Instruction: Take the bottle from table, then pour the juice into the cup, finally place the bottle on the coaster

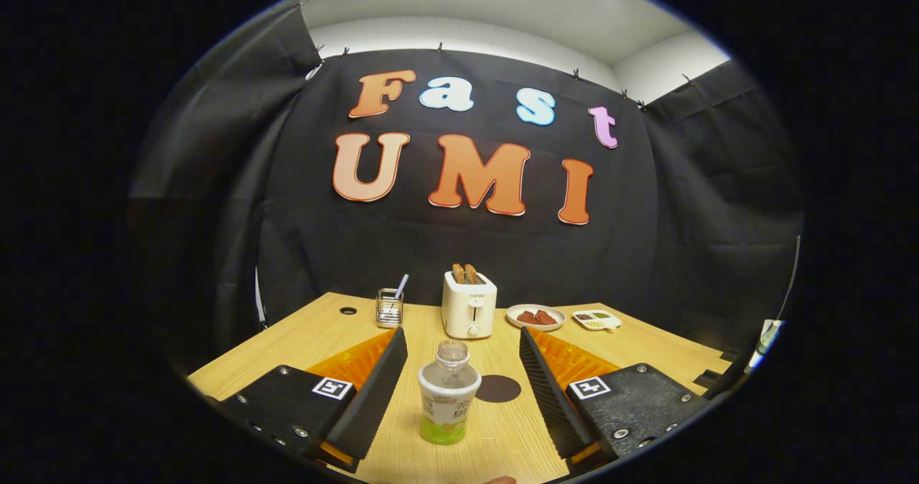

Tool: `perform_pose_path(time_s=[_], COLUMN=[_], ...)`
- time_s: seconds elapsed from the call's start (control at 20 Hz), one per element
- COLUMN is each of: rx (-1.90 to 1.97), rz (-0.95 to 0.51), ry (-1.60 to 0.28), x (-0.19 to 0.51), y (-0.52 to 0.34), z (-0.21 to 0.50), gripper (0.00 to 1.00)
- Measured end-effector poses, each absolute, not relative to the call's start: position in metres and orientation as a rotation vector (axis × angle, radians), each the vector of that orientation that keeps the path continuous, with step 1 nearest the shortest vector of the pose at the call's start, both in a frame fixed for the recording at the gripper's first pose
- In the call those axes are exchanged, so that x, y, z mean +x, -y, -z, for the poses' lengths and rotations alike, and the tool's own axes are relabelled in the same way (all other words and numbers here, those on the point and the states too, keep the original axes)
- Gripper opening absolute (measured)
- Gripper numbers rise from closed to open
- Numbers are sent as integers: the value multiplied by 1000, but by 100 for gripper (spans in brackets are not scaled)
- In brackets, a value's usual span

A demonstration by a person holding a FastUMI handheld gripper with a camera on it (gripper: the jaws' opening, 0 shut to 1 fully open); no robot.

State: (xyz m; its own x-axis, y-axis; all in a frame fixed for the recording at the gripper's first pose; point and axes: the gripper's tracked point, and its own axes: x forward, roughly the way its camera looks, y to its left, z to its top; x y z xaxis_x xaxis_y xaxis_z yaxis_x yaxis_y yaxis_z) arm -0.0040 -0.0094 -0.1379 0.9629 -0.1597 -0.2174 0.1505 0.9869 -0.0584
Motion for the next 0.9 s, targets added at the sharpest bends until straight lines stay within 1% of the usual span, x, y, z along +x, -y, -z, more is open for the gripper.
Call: perform_pose_path(time_s=[0.3, 0.6, 0.8, 0.9], rx=[12, 25, 5, -11], rz=[157, 143, 119, 112], ry=[-288, -418, -463, -468], x=[1, 5, 7, 8], y=[10, 13, 6, 3], z=[188, 249, 271, 277], gripper=[94, 94, 92, 88])
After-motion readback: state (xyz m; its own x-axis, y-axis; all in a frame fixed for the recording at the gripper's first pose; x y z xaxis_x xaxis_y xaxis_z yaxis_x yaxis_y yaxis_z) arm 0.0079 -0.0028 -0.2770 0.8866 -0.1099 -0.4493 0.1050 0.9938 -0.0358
